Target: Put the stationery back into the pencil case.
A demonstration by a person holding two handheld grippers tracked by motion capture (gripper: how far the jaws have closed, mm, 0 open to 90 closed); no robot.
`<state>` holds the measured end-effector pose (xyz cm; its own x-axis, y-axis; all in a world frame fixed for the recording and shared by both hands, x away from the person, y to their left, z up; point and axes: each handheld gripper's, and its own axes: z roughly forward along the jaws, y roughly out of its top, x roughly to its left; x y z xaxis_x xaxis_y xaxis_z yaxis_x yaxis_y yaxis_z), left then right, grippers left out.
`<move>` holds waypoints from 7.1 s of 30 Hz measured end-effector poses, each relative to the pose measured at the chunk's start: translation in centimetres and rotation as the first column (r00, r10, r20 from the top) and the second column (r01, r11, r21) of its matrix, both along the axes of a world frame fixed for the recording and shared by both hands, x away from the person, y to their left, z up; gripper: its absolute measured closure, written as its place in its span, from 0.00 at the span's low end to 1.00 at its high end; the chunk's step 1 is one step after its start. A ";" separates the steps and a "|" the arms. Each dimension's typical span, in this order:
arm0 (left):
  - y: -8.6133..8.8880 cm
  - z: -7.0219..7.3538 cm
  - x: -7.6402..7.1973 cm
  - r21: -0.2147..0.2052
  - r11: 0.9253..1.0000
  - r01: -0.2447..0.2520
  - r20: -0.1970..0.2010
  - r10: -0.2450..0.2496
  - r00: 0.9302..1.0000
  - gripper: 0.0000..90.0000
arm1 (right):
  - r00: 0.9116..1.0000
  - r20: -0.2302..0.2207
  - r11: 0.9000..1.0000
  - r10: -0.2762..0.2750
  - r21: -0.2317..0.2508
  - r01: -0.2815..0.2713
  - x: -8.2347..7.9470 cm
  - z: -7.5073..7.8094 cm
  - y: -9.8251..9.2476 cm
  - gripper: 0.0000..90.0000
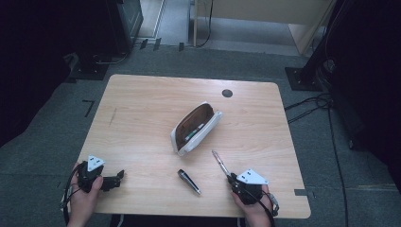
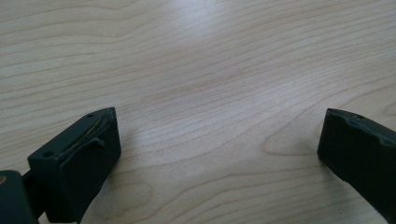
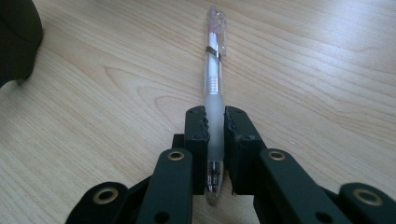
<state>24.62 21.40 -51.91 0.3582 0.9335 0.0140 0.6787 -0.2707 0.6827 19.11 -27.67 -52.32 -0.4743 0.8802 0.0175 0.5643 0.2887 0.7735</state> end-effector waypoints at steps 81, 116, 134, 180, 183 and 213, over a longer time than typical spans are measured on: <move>-12.4 8.0 2.8 -0.367 0.793 0.486 0.188 -0.449 0.874 0.16 | 0.941 0.160 0.943 0.298 0.101 -0.316 2.5 9.3 6.9 0.91; -13.2 8.7 3.5 -0.556 0.700 0.448 0.179 -0.426 0.887 0.31 | 0.923 0.212 0.924 0.321 0.145 -0.355 1.6 8.2 9.8 0.91; -13.2 8.8 3.4 -0.588 0.675 0.446 0.180 -0.428 0.886 0.50 | 0.921 0.236 0.926 0.311 0.146 -0.349 1.5 7.8 10.2 0.91; -10.4 12.6 3.5 -0.607 0.643 0.467 0.303 -0.356 0.884 0.90 | 0.970 0.120 0.957 0.212 0.177 -0.231 2.2 7.2 5.5 0.27; -10.1 13.0 3.5 -0.602 0.649 0.465 0.311 -0.346 0.885 0.90 | 0.979 0.097 0.965 0.182 0.171 -0.196 2.2 6.7 4.1 0.22; -15.6 13.2 5.5 -0.325 0.820 0.471 0.409 -0.327 0.852 0.90 | 0.984 -0.106 0.986 -0.145 0.064 0.152 1.2 0.2 -8.5 0.20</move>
